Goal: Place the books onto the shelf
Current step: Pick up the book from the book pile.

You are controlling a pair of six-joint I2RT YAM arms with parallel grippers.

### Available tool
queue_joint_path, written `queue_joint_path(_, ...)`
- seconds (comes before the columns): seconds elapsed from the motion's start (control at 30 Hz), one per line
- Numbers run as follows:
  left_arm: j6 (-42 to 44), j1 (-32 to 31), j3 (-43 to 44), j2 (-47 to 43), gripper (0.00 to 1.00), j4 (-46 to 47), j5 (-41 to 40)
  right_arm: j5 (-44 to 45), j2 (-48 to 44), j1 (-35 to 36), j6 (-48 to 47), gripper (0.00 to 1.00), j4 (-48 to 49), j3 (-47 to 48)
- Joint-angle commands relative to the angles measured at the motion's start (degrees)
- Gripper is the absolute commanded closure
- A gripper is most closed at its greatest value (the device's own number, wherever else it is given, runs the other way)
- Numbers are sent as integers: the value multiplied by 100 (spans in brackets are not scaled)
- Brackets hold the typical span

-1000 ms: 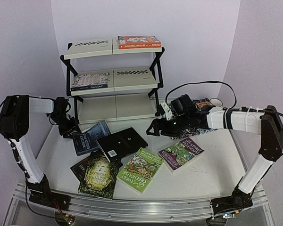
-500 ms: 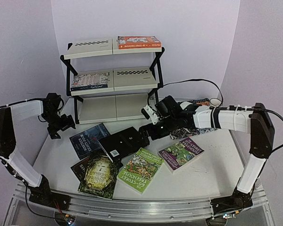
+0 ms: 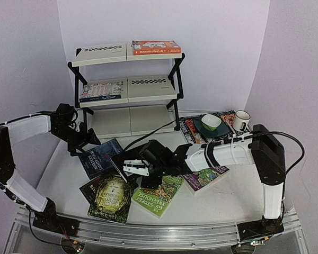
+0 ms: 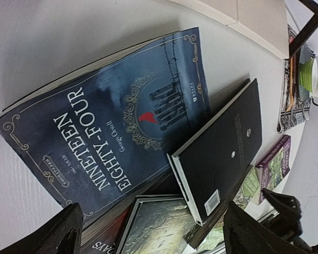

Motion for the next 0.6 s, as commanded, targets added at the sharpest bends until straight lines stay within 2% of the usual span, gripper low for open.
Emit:
queue_joint_path(0.0, 104, 12, 109, 66, 7, 487, 607, 875, 411, -17, -1599, 7, 729, 261)
queue_joint_path(0.3, 93, 11, 185, 729, 8, 721, 492, 1198, 1243, 0, -2943, 7, 1257, 679)
queue_joint_path(0.47, 176, 14, 257, 896, 8, 772, 536, 986, 1460, 25, -3623, 6, 1765, 433)
queue_joint_path(0.57, 190, 15, 289, 979, 8, 780, 450, 1204, 1686, 32, -3900, 5, 2015, 495)
